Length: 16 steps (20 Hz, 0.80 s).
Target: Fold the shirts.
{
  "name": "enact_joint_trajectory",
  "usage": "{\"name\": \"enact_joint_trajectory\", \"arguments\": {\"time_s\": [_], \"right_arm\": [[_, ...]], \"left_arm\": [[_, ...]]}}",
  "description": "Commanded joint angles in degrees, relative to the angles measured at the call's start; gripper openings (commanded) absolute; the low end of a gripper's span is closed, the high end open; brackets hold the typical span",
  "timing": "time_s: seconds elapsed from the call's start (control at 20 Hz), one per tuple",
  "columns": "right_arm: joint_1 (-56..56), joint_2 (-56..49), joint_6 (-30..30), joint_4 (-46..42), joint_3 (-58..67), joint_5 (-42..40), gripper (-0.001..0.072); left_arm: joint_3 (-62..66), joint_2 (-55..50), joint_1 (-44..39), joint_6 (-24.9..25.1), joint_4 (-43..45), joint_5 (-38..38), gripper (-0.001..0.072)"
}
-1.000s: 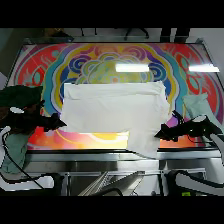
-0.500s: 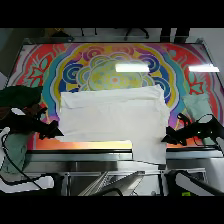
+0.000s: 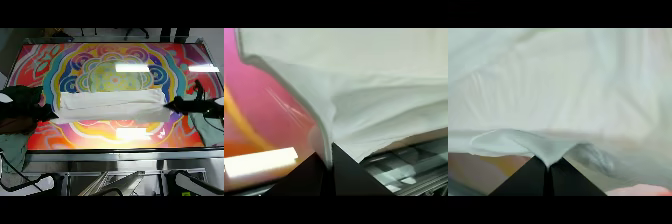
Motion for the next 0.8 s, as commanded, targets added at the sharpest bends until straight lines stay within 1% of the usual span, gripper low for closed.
{"name": "enact_joint_trajectory", "arguments": {"time_s": [0.0,0.15,0.25,0.35,0.4,0.45,0.5,0.55,0.6,0.65,0.75], "right_arm": [[2.45,-9.53,-6.86,8.59,9.94,-6.75,0.002],[5.4,-18.51,-10.27,8.59,13.86,-11.39,0.002],[6.36,-22.88,-10.69,8.57,14.6,-13.99,0.0023],[6.32,-26.12,-11.37,8.5,14.62,-14.29,0.0028],[6.12,-27.02,-12.7,8.2,14.62,-14.32,0.0104],[5.73,-27.3,-14.21,8.13,14.62,-14.29,0.0266],[5.11,-27.04,-15.23,8.11,14.82,-13.88,0.0374],[4.37,-26.51,-16.11,7.61,15.23,-12.98,0.0493],[3.3,-25.68,-17.14,5.97,15.63,-12.33,0.0655],[2.19,-24.9,-17.05,3.39,15.82,-12.15,0.0719],[-0.11,-24.52,-15.89,1.42,15.8,-10.47,0.0719]], "left_arm": [[9.05,-5.14,-4.15,-0.17,-1.31,3.82,0.0014],[15.67,-13.18,-6.97,-0.85,-1.25,7.19,0.0014],[19.91,-18.51,-8.02,-1.51,-1.29,8.59,0.0014],[23.17,-22.43,-8.96,-1.6,-1.29,9.14,0.0017],[25.11,-24.37,-9.46,-1.6,-1.29,8.92,0.0019],[27.43,-26.16,-9.9,-1.6,-1.27,8.04,0.0228],[29.42,-27.39,-10.19,-1.66,-1.31,7.02,0.0602],[31.36,-28.17,-10.23,-1.84,-1.29,6.12,0.0694],[33.2,-28.5,-10.25,-1.97,-1.25,5.25,0.0695],[35.06,-28.57,-9.97,-2.08,-1.25,4.61,0.0695],[39.34,-28.52,-9.05,-2.89,-1.27,2.54,0.0695]]}}
